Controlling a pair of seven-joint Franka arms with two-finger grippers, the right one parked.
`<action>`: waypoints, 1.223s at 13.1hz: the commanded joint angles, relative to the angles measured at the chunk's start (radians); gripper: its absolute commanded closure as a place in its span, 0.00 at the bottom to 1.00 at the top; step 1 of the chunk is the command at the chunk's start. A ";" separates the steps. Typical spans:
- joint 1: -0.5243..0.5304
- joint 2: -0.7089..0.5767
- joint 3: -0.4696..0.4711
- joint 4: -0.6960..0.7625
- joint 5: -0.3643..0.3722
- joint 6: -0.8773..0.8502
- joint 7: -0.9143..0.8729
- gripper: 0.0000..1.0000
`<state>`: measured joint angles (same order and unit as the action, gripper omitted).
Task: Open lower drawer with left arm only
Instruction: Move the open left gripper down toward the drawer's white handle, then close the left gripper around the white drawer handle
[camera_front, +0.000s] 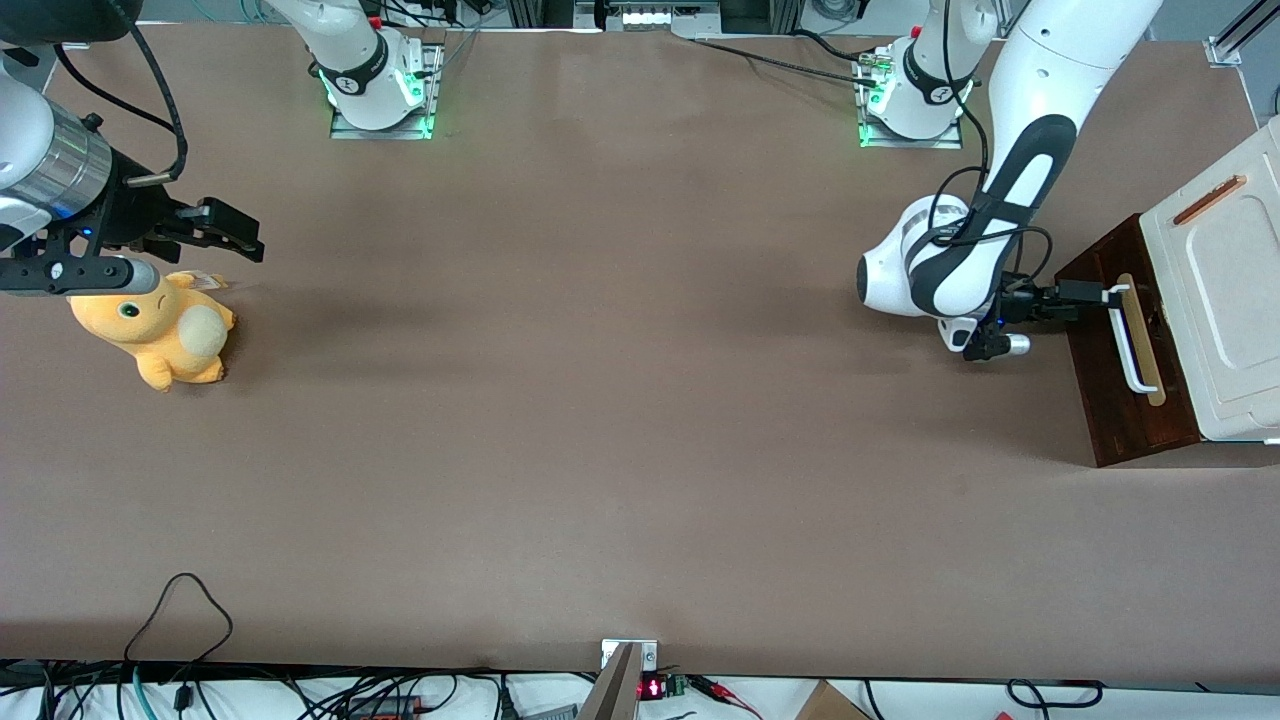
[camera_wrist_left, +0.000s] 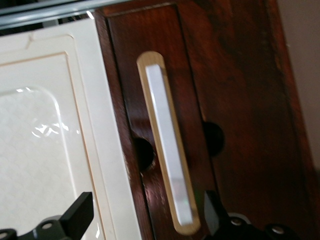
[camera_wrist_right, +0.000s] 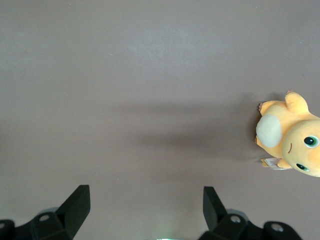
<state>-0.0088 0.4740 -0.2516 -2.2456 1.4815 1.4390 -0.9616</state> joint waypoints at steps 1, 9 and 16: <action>0.012 0.014 0.026 0.017 0.058 0.024 0.011 0.08; 0.018 0.025 0.075 0.038 0.069 0.083 0.046 0.22; 0.021 0.035 0.086 0.047 0.069 0.086 0.046 0.33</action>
<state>0.0040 0.4954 -0.1680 -2.2194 1.5282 1.5187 -0.9398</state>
